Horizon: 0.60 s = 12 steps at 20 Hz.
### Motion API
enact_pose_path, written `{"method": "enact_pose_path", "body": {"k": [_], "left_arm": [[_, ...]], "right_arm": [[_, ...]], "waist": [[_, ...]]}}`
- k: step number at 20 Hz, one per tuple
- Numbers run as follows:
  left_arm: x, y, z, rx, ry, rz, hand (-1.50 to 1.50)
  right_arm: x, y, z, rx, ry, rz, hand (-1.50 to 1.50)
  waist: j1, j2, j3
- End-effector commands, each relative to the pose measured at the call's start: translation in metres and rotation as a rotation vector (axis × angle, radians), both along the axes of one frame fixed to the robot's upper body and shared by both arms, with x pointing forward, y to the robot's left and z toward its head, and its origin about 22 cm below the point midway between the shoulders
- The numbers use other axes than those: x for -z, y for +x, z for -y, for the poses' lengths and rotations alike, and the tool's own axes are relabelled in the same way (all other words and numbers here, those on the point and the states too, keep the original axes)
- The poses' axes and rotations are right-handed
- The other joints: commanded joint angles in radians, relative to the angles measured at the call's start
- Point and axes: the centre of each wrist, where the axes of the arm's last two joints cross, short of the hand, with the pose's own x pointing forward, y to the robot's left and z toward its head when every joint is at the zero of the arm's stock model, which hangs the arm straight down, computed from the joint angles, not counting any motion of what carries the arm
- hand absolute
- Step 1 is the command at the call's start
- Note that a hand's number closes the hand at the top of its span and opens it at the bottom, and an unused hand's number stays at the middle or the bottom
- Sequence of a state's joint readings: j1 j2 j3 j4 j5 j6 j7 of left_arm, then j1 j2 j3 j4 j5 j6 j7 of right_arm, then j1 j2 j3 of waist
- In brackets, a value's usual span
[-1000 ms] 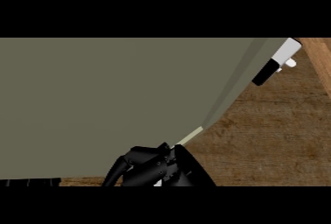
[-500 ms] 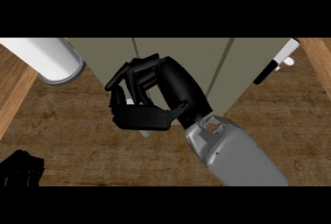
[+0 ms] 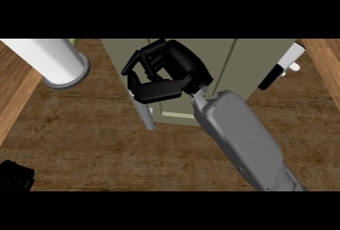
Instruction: Pick up the bottled water, place it into the cabinet and close the cabinet
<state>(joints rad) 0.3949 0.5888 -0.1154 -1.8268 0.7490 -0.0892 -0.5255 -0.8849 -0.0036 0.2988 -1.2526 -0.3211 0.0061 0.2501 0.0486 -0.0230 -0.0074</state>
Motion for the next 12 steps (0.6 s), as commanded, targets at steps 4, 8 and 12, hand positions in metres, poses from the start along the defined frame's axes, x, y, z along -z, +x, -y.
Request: {"method": "enact_pose_path", "body": {"k": [4, 8, 12], "left_arm": [[-0.005, 0.01, -0.002, 0.02, -0.002, 0.002, 1.5], [-0.004, 0.012, 0.01, 0.024, -0.004, 0.02, 1.5], [-0.008, 0.014, 0.009, 0.027, 0.0, 0.01, 1.5]], "right_arm": [[0.025, 0.045, 0.045, 0.156, -0.056, -0.033, 1.5], [0.025, 0.054, 0.063, 0.168, -0.05, -0.024, 1.5], [0.017, 0.059, 0.068, 0.166, -0.042, -0.008, 1.5]], "waist": [[-0.007, 0.043, 0.007], [-0.004, 0.048, 0.007], [-0.006, 0.046, 0.007]]}}
